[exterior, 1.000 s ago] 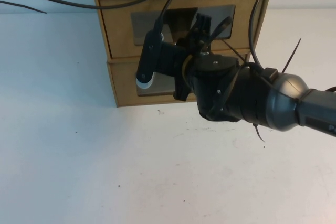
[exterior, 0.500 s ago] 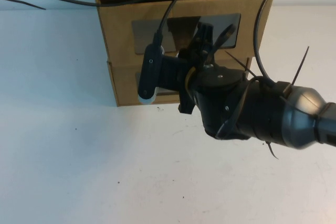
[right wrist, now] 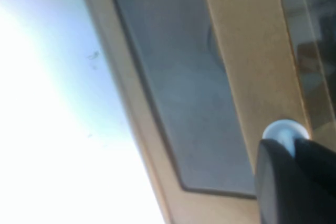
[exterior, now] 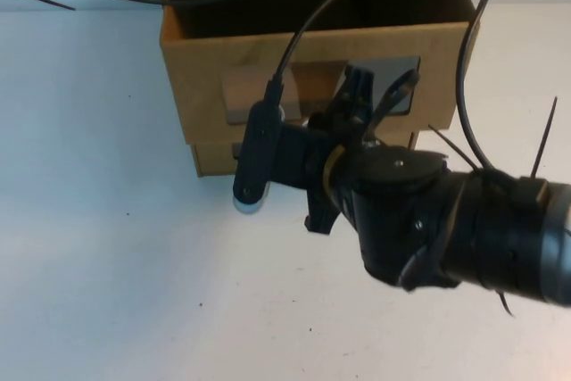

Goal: Open the shoe box
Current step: 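Pull the top drawer of the cardboard box fully open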

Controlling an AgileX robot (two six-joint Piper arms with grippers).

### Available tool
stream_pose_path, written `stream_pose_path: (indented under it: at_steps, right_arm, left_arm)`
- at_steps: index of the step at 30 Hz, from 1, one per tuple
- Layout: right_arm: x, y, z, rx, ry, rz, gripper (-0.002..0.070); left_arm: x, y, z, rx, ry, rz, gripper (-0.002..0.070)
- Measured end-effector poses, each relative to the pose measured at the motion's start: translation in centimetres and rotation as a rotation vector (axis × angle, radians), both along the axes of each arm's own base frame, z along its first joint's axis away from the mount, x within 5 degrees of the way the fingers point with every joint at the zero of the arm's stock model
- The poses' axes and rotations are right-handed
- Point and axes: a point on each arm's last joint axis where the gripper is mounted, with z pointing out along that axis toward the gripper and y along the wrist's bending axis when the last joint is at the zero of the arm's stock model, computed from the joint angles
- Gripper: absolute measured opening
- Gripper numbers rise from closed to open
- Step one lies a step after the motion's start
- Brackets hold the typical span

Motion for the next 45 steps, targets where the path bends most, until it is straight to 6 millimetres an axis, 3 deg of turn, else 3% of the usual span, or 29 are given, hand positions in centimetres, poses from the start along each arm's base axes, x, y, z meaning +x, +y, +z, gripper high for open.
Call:
stream_pose_path:
  at_steps: [10, 20, 29, 36, 41, 45]
  right_arm:
    - [-4.3, 0.4, -0.4, -0.027, 0.054, -0.009, 0.001]
    - [-7.9, 1.0, 0.7, -0.03, 0.072, -0.022, 0.001]
    - [-10.7, 0.8, 1.4, -0.029, 0.153, -0.032, 0.001]
    - [-11.5, 0.7, 1.6, -0.019, 0.182, -0.027, 0.0013]
    - [-11.8, 0.6, 1.3, -0.003, 0.24, -0.047, 0.0097]
    - [-12.1, 0.4, 1.0, 0.001, 0.286, -0.074, 0.0276]
  left_arm:
    - [0.0, 0.0, 0.0, -0.001, 0.001, 0.001, -0.0004]
    - [0.0, 0.0, 0.0, 0.0, 0.002, 0.0, -0.0004]
    - [0.0, 0.0, 0.0, 0.0, 0.002, 0.0, -0.0004]
    - [0.0, 0.0, 0.0, 0.0, 0.002, 0.0, -0.0004]
    - [0.0, 0.0, 0.0, 0.0, 0.002, 0.0, -0.0004]
    - [0.0, 0.0, 0.0, 0.0, 0.002, 0.0, -0.0004]
